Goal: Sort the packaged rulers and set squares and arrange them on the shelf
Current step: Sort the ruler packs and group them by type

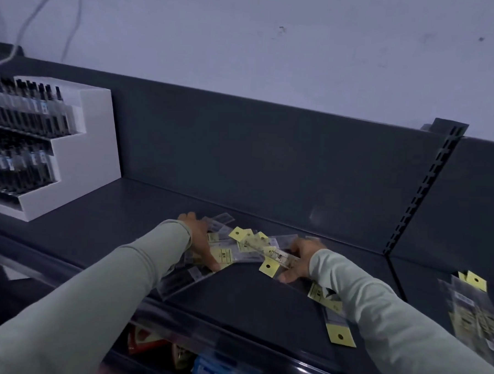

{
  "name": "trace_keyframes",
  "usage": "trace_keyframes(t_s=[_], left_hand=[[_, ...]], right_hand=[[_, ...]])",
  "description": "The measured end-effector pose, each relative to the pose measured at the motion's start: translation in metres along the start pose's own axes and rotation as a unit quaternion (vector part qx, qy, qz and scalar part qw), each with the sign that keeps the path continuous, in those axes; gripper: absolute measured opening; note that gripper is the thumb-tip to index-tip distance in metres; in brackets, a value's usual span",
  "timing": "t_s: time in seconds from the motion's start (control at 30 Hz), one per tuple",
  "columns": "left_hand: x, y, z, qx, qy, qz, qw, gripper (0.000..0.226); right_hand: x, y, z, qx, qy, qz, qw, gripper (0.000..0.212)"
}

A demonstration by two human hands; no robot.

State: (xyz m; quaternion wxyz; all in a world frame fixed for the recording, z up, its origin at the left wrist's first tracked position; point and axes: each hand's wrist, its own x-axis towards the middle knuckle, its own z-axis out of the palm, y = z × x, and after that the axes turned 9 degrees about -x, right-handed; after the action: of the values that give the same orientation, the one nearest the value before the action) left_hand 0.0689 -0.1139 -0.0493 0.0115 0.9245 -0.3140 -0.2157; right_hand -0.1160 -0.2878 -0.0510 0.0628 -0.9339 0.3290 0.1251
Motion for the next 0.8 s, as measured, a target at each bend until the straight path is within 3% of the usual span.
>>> trace_keyframes(t_s=[0.2,0.3,0.43,0.63,0.8], left_hand=[[-0.006,0.001,0.000,-0.033,0.005,-0.022,0.999,0.091],[-0.008,0.002,0.002,-0.021,0.032,-0.027,0.999,0.093],[-0.017,0.000,0.002,-0.077,0.039,-0.032,0.996,0.094],[-0.020,-0.004,0.000,-0.168,0.025,-0.016,0.985,0.051],[-0.021,0.006,-0.010,-0.141,0.064,-0.007,0.988,0.042]], right_hand=[[0.005,-0.005,0.006,0.018,-0.033,0.020,0.999,0.052],[0.008,-0.005,0.008,0.050,-0.035,0.032,0.998,0.051],[0.008,-0.004,0.006,0.088,-0.008,0.044,0.995,0.055],[0.003,0.007,-0.003,0.144,0.048,0.088,0.984,0.043],[-0.004,0.039,-0.013,0.244,0.087,0.160,0.953,0.040]])
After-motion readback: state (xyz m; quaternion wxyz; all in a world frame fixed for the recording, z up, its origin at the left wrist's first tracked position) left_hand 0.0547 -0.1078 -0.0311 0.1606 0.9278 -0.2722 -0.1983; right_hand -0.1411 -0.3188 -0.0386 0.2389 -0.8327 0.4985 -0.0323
